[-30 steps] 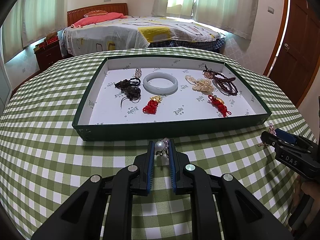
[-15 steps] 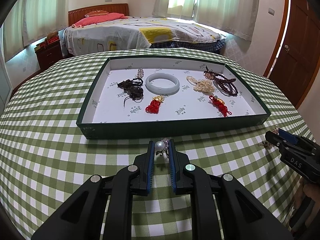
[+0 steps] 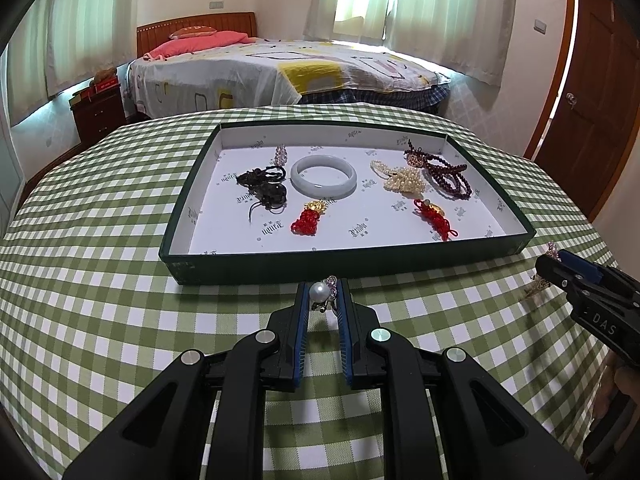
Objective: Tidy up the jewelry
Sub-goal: 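Close right tool on rose-gold pearl flower brooch while left tool holds the ring, then lift and carry the pearl ring and flower brooch into the tray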
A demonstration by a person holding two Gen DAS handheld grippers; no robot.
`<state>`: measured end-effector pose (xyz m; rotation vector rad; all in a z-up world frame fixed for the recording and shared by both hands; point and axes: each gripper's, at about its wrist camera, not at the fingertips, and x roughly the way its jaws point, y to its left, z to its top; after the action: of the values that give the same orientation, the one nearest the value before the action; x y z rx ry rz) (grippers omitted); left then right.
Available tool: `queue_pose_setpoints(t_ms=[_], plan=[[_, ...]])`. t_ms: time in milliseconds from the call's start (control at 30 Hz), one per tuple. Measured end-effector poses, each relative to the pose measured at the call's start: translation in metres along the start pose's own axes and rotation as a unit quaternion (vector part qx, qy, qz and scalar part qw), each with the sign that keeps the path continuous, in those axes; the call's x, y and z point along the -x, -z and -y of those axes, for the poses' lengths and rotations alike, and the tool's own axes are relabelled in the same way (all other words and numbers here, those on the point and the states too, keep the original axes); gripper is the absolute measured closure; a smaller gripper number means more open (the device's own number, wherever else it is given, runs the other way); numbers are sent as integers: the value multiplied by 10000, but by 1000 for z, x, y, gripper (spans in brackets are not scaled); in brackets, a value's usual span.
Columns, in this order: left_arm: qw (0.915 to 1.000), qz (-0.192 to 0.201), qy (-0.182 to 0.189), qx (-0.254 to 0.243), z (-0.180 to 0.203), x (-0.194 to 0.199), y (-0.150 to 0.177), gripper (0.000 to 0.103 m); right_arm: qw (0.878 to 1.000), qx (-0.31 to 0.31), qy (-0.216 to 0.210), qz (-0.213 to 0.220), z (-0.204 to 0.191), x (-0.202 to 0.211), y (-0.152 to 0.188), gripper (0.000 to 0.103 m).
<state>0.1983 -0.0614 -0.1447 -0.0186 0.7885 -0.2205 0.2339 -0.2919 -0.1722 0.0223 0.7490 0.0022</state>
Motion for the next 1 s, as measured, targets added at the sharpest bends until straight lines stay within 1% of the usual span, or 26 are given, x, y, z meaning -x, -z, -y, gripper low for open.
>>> queue_pose_setpoints(t_ms=[500, 1000], plan=[[9997, 255, 9, -47, 4, 23, -7, 88, 9991, 50, -172, 388, -8, 34, -14, 59], [9989, 464, 49, -28, 4, 40, -16, 88, 9970, 89, -314, 697, -18, 59, -26, 59]])
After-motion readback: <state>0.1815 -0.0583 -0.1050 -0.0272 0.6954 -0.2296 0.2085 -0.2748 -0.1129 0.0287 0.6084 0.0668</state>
